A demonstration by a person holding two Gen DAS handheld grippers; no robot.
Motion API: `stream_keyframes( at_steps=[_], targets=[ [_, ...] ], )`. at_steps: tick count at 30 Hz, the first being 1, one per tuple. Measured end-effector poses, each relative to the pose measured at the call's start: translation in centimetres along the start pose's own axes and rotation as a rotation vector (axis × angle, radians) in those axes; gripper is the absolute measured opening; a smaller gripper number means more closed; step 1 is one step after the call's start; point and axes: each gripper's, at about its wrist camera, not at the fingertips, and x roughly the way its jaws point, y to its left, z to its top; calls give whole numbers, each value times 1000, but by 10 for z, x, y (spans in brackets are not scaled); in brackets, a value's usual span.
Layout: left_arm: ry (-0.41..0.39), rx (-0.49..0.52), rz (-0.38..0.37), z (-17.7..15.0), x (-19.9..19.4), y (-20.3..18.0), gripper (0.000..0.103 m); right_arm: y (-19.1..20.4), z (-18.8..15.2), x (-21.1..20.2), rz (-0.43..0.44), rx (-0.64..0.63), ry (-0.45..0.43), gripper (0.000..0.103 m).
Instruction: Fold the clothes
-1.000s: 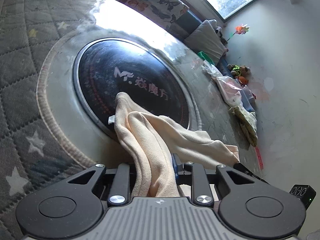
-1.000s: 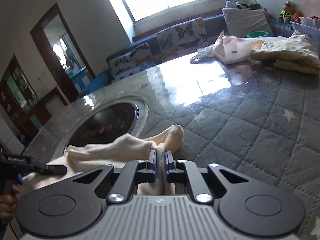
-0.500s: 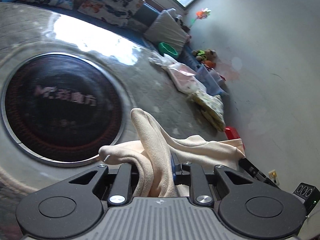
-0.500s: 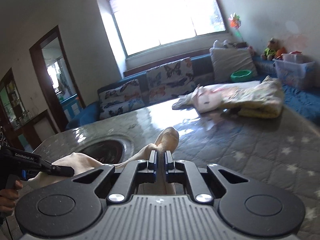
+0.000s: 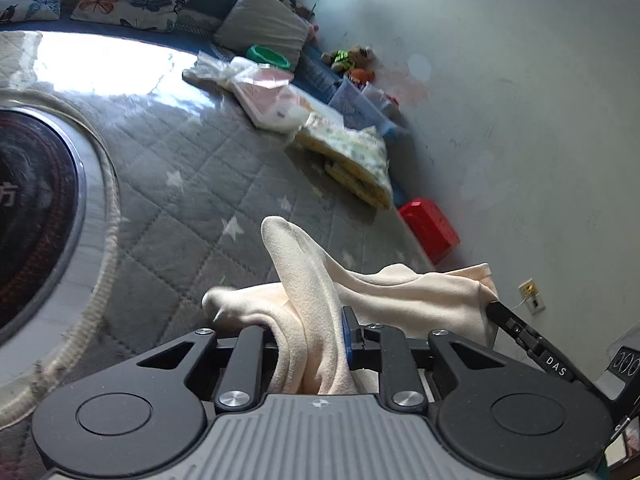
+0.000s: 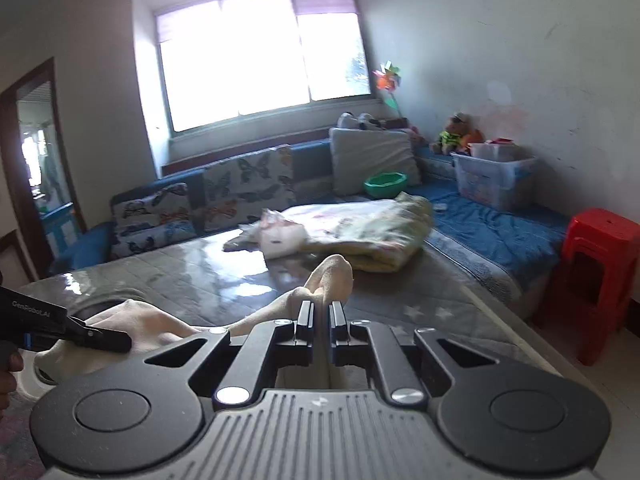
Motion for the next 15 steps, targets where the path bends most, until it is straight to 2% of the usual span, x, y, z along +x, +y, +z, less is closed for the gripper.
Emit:
stream_keyframes(
  at_steps=[2,5,6,7,10,12,15],
  targets=[
    [31,12,24,-6,13,0,21,-8,-10,7,-24,8,31,6],
    [63,26,81,-17,19,4,29,-16,-26,20,-62,8,83,7],
    [73,37,98,-19,20,5,39,-18,-30,23,-79,-2,96,7],
    [68,45,116,-18,17,7,46,-19,-32,26,-81,-7,113,7],
    [44,64,172,-15,8,10,57,-22,-32,26,-99,1,110,10],
    [14,71,198,-10,0,11,61,-19,-28,24,-87,-10,94,11],
    [-27,98,209,-4,-3,3,61,-8,-23,27,-41,-32,89,14]
  ],
)
